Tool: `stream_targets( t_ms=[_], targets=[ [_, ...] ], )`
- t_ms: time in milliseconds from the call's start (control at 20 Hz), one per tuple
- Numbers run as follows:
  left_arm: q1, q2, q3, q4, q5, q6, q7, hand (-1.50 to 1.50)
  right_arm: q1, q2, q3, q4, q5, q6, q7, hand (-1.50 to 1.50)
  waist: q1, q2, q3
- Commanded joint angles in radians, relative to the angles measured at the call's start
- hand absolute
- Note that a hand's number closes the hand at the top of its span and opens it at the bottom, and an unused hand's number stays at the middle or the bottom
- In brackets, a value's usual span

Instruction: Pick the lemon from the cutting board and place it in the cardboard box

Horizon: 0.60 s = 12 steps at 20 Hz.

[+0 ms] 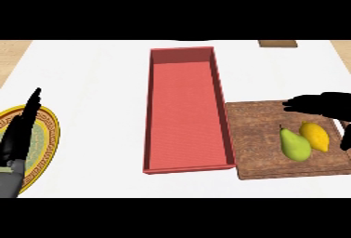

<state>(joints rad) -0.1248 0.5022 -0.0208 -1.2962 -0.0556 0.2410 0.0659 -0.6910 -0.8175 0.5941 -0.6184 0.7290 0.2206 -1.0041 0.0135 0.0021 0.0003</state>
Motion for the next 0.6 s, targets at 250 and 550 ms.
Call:
stream_targets(
  t_ms=[250, 550],
  targets=[
    [0.032, -0.018, 0.029, 0.009, -0.002, -0.001, -0.028, 0.0, 0.045, -0.022, 0.021, -0.102, -0.043, 0.107, -0.166, -1.5, -0.012, -0.004, -0.001],
    [0.037, -0.029, 0.02, -0.052, -0.034, 0.004, 0.026, 0.0, 0.082, -0.098, 0.043, -0.225, -0.012, 0.139, -0.063, -1.5, -0.017, -0.007, -0.001]
  ],
)
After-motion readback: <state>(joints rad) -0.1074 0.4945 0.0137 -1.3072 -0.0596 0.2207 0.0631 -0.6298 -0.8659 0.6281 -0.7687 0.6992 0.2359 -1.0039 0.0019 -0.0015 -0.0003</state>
